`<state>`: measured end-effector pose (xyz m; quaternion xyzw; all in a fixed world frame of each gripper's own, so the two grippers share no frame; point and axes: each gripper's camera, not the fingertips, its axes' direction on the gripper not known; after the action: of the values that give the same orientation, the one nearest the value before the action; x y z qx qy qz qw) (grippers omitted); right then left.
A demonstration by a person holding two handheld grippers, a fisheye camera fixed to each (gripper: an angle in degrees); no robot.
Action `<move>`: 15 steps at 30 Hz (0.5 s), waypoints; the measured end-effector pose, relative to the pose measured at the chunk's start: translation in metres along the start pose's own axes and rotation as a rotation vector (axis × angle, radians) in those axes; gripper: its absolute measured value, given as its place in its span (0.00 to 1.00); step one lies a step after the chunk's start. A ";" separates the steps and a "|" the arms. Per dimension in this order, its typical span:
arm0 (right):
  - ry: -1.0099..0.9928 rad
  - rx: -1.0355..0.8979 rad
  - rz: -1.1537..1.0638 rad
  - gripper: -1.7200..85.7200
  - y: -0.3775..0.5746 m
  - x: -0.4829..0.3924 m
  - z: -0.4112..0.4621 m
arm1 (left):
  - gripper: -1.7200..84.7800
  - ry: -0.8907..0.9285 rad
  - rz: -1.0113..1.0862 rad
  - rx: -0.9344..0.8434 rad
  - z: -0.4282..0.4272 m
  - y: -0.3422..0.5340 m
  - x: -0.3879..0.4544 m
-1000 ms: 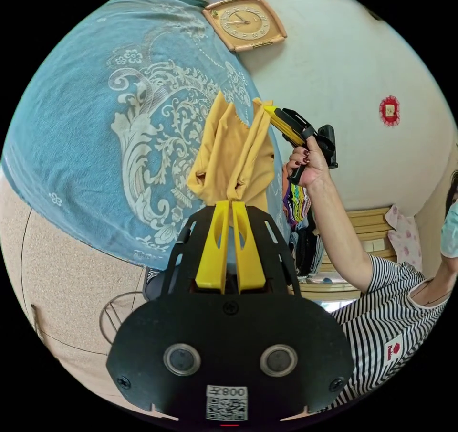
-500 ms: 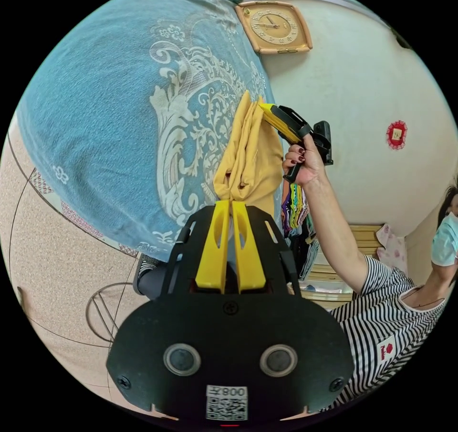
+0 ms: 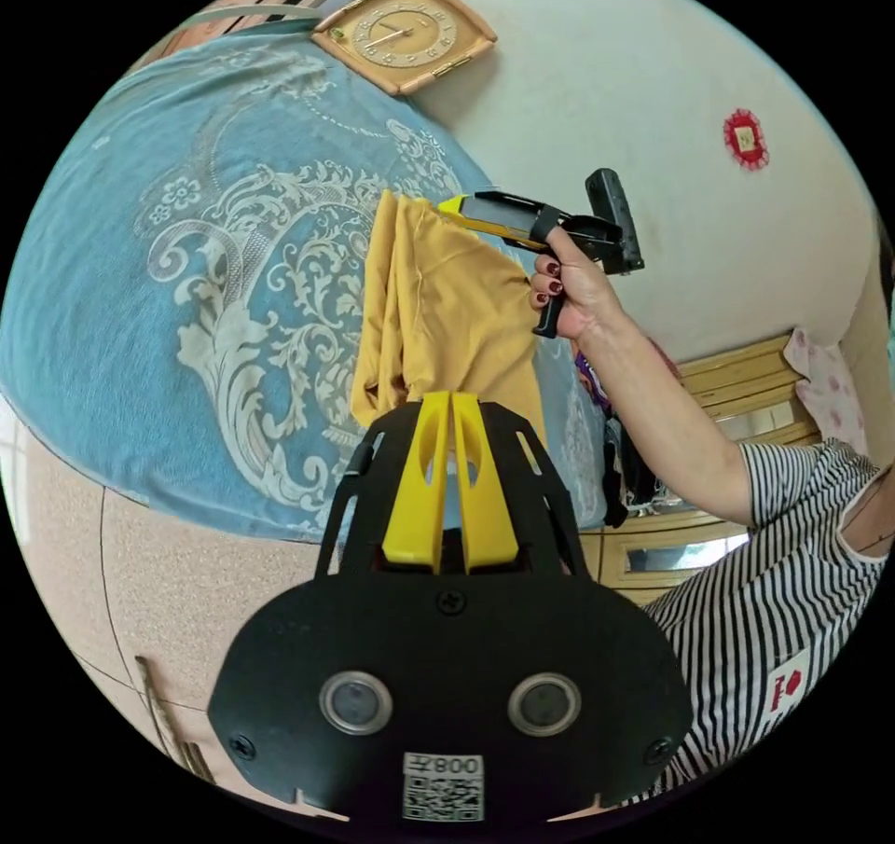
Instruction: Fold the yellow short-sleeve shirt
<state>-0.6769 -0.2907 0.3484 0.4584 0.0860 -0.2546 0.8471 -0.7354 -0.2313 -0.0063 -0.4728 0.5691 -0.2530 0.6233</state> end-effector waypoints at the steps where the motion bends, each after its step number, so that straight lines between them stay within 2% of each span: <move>1: 0.007 -0.029 0.008 0.02 -0.004 0.000 0.008 | 0.02 -0.065 -0.009 -0.021 0.009 0.000 -0.001; 5: 0.095 -0.103 -0.020 0.02 -0.013 -0.012 0.034 | 0.02 -0.144 -0.021 -0.040 0.022 0.010 -0.005; 10: 0.129 -0.086 -0.093 0.02 -0.012 -0.039 0.041 | 0.02 -0.171 -0.018 -0.034 0.030 0.019 -0.004; 15: 0.079 -0.044 -0.082 0.02 0.003 -0.035 0.036 | 0.02 -0.161 -0.027 -0.036 0.039 0.023 -0.005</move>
<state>-0.7085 -0.3065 0.3848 0.4456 0.1437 -0.2689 0.8417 -0.7052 -0.2054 -0.0281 -0.5103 0.5154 -0.2122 0.6549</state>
